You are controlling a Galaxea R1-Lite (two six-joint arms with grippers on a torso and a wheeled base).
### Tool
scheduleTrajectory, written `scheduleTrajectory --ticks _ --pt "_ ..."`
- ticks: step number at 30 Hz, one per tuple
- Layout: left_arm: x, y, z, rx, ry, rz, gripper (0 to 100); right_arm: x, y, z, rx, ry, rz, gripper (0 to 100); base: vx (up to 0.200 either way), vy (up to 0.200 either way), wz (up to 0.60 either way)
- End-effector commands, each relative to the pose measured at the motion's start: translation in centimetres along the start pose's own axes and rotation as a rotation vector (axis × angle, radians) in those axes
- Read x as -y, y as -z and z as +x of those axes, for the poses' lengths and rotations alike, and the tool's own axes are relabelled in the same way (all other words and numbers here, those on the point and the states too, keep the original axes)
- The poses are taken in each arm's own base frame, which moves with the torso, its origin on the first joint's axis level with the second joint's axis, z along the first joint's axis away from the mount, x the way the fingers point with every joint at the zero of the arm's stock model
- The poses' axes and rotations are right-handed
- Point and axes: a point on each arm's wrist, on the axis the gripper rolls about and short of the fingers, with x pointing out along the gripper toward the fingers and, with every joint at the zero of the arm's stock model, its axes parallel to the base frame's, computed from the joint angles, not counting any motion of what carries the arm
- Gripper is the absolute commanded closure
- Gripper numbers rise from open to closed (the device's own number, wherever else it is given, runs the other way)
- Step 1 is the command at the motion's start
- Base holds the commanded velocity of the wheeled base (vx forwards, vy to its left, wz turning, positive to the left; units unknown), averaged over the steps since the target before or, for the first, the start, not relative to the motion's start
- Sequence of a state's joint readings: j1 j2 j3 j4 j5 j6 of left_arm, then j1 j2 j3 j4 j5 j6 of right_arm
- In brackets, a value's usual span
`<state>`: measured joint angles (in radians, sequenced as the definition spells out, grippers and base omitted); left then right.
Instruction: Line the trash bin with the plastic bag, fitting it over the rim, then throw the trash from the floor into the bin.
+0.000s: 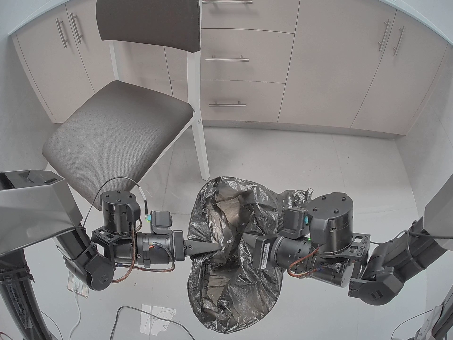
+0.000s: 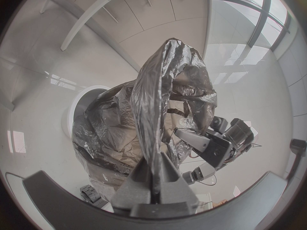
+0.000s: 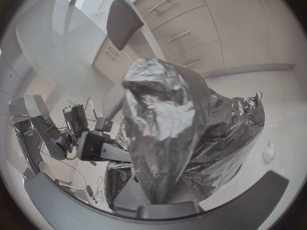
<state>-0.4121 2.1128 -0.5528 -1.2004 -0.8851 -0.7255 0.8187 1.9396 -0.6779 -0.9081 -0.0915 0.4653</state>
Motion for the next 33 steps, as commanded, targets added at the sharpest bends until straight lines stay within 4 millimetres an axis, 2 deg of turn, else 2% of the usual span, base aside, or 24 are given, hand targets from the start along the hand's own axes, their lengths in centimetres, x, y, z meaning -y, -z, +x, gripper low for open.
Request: scheduleTrajectory --ticks 1,7,12,18,21,27,33 --pt "-0.1 0.1 -0.3 0.004 -0.007 -0.007 100 2.8 1.4 0.9 -0.065 0.029 0.065 100 0.0 0.0 0.0" --pt "-0.5 -0.2 -0.8 0.019 -0.019 -0.011 100 5.8 1.9 2.2 -0.073 0.006 0.143 100 0.0 0.0 0.0" --pt "-1.7 -0.5 -1.5 0.042 -0.046 -0.03 100 7.1 2.9 3.7 -0.011 0.001 0.137 100 0.0 0.0 0.0" --pt "-2.9 -0.4 -1.6 0.043 -0.062 -0.048 100 7.5 4.3 4.5 -0.025 0.002 0.133 100 0.0 0.0 0.0" --pt "-4.4 -0.3 -1.1 0.051 -0.064 -0.047 100 7.4 4.7 4.5 -0.039 0.006 0.128 100 0.0 0.0 0.0" --pt "-7.0 -0.2 -0.3 0.1 -0.04 0.004 100 7.8 5.0 4.6 -0.043 0.025 0.128 100 0.0 0.0 0.0" --pt "-8.1 -0.4 0.4 0.117 -0.031 0.029 100 8.8 5.0 5.5 -0.005 0.1 0.073 100 0.0 0.0 0.0"
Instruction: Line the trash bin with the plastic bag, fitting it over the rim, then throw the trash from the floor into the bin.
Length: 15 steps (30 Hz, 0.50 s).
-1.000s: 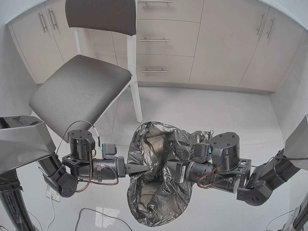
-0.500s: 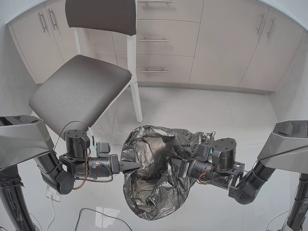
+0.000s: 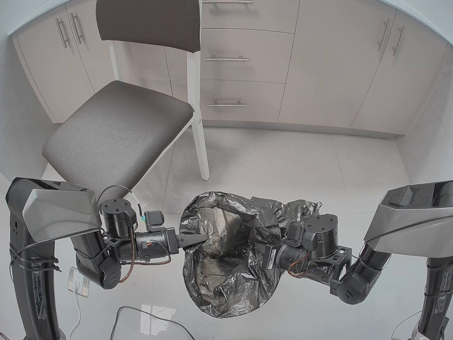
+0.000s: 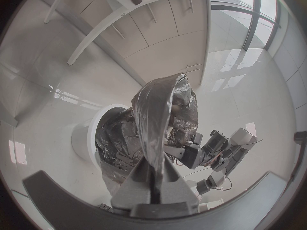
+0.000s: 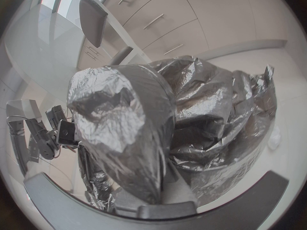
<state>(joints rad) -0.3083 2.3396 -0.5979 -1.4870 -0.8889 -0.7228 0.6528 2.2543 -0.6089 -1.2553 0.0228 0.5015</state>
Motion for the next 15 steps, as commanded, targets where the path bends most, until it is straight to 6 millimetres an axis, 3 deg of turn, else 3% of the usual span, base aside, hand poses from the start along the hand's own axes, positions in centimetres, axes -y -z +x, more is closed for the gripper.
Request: scheduleTrajectory --ticks 1,15 --pt "-2.4 0.9 0.8 -0.015 -0.024 -0.036 100 0.9 0.2 1.0 0.025 0.057 -0.031 100 0.0 0.0 0.0" --pt "-4.0 -0.4 1.9 0.054 -0.059 -0.003 100 1.9 0.0 1.9 0.093 0.098 -0.043 100 0.0 0.0 0.0"
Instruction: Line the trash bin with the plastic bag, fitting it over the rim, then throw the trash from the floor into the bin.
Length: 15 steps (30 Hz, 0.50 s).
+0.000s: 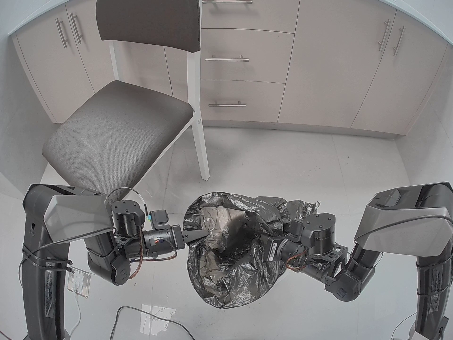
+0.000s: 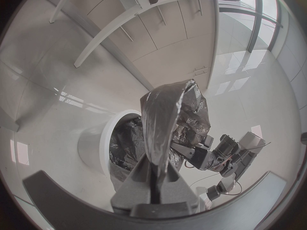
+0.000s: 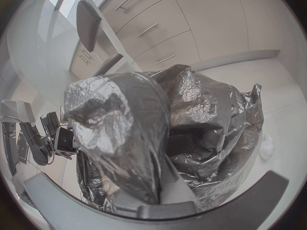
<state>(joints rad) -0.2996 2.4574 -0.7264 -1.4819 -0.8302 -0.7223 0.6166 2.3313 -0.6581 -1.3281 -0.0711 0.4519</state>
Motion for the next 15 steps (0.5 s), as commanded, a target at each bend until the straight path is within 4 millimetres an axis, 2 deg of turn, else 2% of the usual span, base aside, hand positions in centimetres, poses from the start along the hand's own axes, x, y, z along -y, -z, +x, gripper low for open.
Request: scheduleTrajectory --ticks 1,15 --pt "-0.8 0.1 0.2 0.019 -0.027 -0.006 100 0.5 0.2 0.2 -0.006 0.013 -0.015 100 0.0 0.0 0.0" --pt "-0.9 0.4 0.4 0.043 -0.065 0.003 100 3.1 3.4 -1.7 -0.049 0.106 -0.128 100 0.0 0.0 0.0"
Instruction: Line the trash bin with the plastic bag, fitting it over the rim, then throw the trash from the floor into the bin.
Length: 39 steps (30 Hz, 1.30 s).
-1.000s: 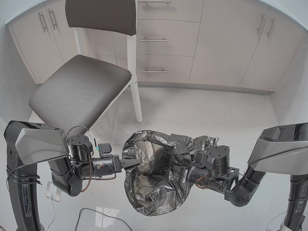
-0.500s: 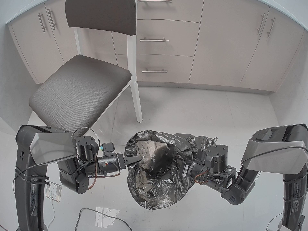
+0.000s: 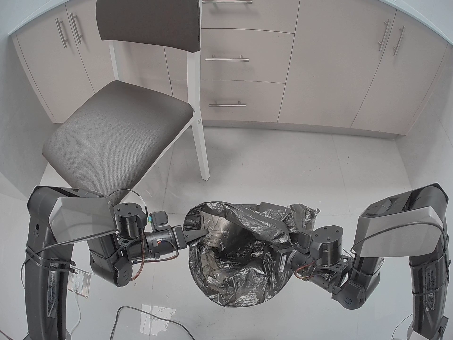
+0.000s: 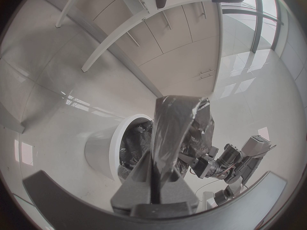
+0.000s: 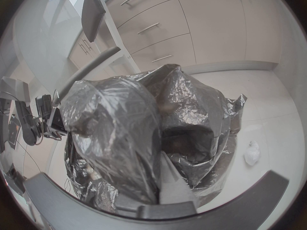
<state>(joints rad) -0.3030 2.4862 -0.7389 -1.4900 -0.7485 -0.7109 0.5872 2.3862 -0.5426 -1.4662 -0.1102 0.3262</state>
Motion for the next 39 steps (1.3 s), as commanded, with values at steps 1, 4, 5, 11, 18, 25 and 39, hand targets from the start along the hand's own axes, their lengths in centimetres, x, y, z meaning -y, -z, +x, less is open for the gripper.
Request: scheduleTrajectory --ticks 1,4,5,11,18,25,39 --pt "-0.1 0.2 0.1 -0.004 0.0 -0.001 100 0.7 1.5 -0.5 -0.045 0.029 -0.011 100 0.0 0.0 0.0" --pt "0.0 0.3 0.2 -0.008 0.002 -0.002 100 1.3 2.3 -1.5 -0.074 0.044 -0.036 100 0.0 0.0 0.0" --pt "0.0 0.3 0.2 -0.008 0.002 0.0 100 1.4 2.4 -1.5 -0.075 0.046 -0.037 100 0.0 0.0 0.0" --pt "-0.1 0.8 0.4 -0.022 0.002 0.039 100 2.6 3.3 -0.8 -0.083 0.073 -0.059 100 0.0 0.0 0.0" --pt "-0.6 1.1 0.6 -0.024 -0.007 0.081 100 2.8 3.6 -0.6 -0.088 0.08 -0.063 100 0.0 0.0 0.0" --pt "-0.6 1.1 0.6 -0.023 -0.008 0.081 100 2.5 3.6 -0.8 -0.092 0.07 -0.072 100 0.0 0.0 0.0" --pt "-0.6 1.0 0.5 -0.022 -0.009 0.08 100 1.4 2.6 -2.4 -0.088 0.026 -0.074 0 0.0 0.0 0.0"
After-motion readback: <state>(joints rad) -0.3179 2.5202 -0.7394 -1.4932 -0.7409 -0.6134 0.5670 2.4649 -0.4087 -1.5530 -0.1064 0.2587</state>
